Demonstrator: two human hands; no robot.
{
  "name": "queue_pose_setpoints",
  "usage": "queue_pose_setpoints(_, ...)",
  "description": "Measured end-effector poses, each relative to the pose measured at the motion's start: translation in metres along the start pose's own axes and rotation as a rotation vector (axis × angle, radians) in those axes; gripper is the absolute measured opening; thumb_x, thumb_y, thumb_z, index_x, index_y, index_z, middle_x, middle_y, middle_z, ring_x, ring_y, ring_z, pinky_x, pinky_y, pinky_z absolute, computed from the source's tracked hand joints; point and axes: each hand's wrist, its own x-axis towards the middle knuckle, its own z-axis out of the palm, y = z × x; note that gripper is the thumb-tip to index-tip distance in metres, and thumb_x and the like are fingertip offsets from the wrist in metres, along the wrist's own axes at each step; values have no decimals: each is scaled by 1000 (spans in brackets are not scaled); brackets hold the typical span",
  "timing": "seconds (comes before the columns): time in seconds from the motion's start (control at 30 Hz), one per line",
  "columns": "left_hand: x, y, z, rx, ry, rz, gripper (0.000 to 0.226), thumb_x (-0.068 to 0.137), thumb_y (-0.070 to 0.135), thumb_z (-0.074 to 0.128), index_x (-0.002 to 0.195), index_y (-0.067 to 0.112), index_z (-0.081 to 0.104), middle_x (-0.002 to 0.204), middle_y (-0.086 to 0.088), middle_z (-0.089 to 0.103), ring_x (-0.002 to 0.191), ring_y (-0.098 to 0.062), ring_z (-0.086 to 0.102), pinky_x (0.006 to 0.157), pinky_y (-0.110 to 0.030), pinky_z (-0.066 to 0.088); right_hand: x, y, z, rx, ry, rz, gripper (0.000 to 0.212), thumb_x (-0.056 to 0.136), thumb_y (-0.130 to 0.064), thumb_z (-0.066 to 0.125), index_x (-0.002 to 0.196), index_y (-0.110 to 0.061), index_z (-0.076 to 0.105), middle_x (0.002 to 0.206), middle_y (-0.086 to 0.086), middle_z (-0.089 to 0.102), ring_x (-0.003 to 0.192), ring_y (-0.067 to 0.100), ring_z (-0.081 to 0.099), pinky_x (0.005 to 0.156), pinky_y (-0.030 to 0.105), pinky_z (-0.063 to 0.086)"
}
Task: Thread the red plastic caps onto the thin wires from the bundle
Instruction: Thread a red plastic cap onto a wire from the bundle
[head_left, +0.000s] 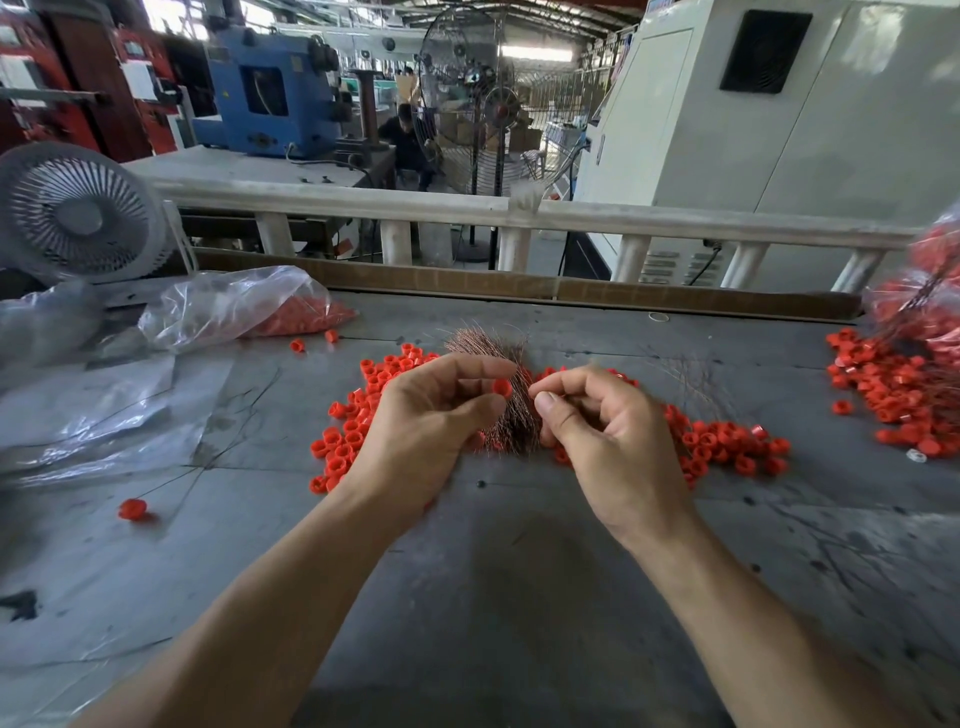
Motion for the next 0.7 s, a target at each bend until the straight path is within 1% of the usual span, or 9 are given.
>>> queue_pose_setpoints(0.13,-1,2,1,9,1,-8,32,88,-7,70,101,21,77,90,-7,69,83,-16,60,72,-20,51,0,-1,0,2,14,-4,10,91,-20,65,89,-27,73,66,-10,67,63,1,61,61,12,45)
queue_pose_setpoints(0.3,-3,4,2,52,-39,-6,25,91,-3,69,106,17,74,88,-3,71,81,-13,61,73,-20,51,0,0,-2,-12,15,-1,12,94,-17,67,89,-27,73,69,-9,68,65,2,63,61,13,47)
queue_pose_setpoints(0.37,-5,6,2,74,-48,2,25,93,-1,67,106,18,75,87,-3,71,79,-13,59,72,-20,50,0,0,-2,-23,10,0,15,96,-13,67,90,-26,73,70,-10,68,65,1,62,61,12,47)
queue_pose_setpoints(0.47,-6,8,2,96,-58,10,25,95,1,66,108,18,76,87,0,73,78,-11,60,72,-20,51,1,1,-2,-37,6,-2,16,96,-12,67,89,-26,72,68,-11,68,63,0,61,60,11,45)
queue_pose_setpoints(0.57,-7,9,2,107,-63,9,24,96,2,64,110,18,76,83,3,73,74,-8,60,69,-19,52,0,0,-1,-43,-2,0,16,96,-13,68,89,-26,72,68,-11,68,63,-1,60,60,10,45)
queue_pose_setpoints(0.7,-7,7,1,125,-69,10,26,97,4,63,110,21,77,85,0,73,74,-9,60,70,-20,52,-1,0,-1,-60,-33,6,14,96,-14,69,89,-25,72,72,-4,70,64,2,59,60,14,46)
